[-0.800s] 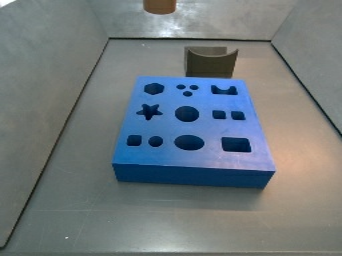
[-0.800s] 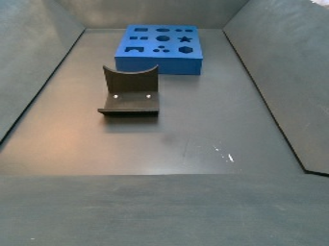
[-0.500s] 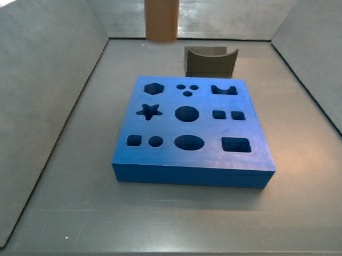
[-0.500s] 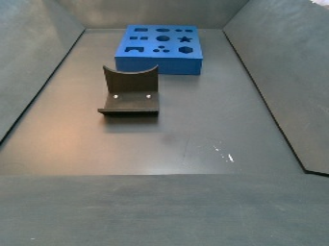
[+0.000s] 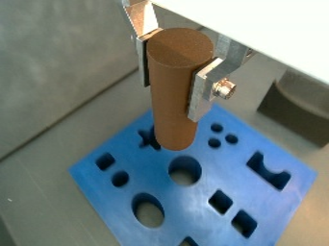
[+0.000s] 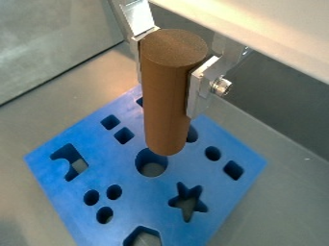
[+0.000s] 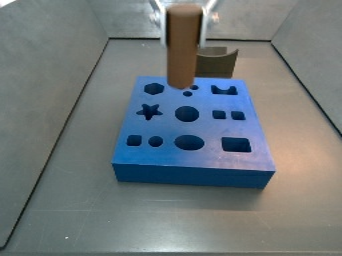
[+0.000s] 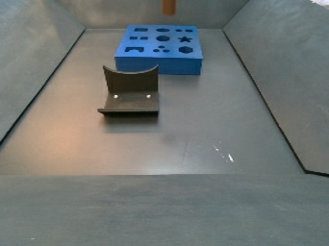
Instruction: Insert the round object.
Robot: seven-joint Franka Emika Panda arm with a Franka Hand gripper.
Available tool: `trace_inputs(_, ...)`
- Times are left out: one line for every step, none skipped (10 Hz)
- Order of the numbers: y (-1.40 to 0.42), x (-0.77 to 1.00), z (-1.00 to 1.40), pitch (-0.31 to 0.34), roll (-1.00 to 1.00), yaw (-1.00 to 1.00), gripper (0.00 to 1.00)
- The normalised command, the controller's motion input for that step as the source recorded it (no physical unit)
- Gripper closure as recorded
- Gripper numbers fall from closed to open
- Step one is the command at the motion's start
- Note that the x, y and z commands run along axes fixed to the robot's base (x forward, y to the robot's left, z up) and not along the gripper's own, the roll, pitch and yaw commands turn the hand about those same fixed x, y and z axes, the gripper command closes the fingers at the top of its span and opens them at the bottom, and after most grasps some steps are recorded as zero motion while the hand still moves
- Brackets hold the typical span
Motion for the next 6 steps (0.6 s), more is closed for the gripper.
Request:
trace_inputs(0.02,0.28,-0.95,-0.113,0.0,-0.13,1.0)
trace_inputs(0.07,0.21,-0.72,-0.033,0.0,-0.21,1.0)
trace_inputs(0.06,0.0,-0.47,-0.001,0.05,-0.01,1.0)
trace_inputs(0.0,0.0,-0.41,-0.021,0.06,0.0,1.0)
trace_inputs(0.0,0.11,-0.42,0.0,0.0,0.0,1.0)
trace_inputs(0.0,0.24,-0.36,0.01,-0.01,0.0,1.0)
